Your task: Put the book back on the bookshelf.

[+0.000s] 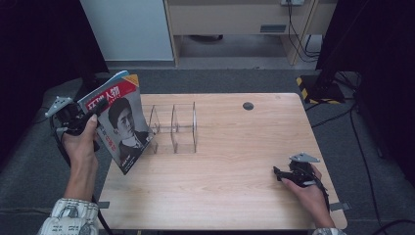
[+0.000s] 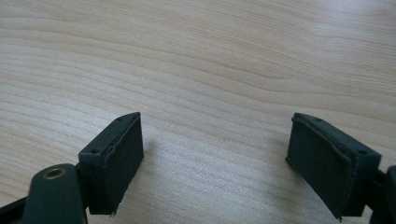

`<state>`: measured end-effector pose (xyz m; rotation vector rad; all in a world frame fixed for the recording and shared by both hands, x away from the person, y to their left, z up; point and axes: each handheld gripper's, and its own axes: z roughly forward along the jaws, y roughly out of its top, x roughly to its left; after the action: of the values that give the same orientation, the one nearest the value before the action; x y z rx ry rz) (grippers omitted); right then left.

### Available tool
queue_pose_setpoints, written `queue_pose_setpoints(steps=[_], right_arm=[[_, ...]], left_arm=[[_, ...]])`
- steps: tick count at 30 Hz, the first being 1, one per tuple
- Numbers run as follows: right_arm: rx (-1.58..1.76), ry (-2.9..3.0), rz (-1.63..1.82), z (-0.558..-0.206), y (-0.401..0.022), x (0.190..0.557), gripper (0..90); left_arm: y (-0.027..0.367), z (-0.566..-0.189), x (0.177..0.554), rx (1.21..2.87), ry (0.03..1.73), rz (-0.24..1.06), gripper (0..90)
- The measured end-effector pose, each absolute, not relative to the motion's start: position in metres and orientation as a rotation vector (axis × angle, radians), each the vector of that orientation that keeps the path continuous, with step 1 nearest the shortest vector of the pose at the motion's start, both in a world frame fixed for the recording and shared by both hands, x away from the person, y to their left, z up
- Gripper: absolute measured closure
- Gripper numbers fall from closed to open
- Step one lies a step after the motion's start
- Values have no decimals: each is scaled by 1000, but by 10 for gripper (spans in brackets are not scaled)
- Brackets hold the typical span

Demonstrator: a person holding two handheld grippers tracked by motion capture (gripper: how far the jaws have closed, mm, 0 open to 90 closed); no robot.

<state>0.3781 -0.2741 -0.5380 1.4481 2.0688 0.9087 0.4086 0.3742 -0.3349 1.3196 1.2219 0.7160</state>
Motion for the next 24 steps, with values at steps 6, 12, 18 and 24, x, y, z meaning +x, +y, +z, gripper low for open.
queue_pose_setpoints(steps=[6, 12, 18, 24], right_arm=[[1448, 2069, 909, -538, -274, 378, 187], [1448, 2070, 911, -538, -274, 378, 187], [1451, 2069, 910, -538, -274, 378, 187], [1448, 2071, 911, -538, -274, 378, 186]], left_arm=[[366, -335, 411, 1339, 1208, 740, 862], [362, -337, 412, 1333, 1202, 740, 862], [360, -336, 412, 1328, 1192, 754, 862], [357, -334, 411, 1326, 1177, 771, 862]])
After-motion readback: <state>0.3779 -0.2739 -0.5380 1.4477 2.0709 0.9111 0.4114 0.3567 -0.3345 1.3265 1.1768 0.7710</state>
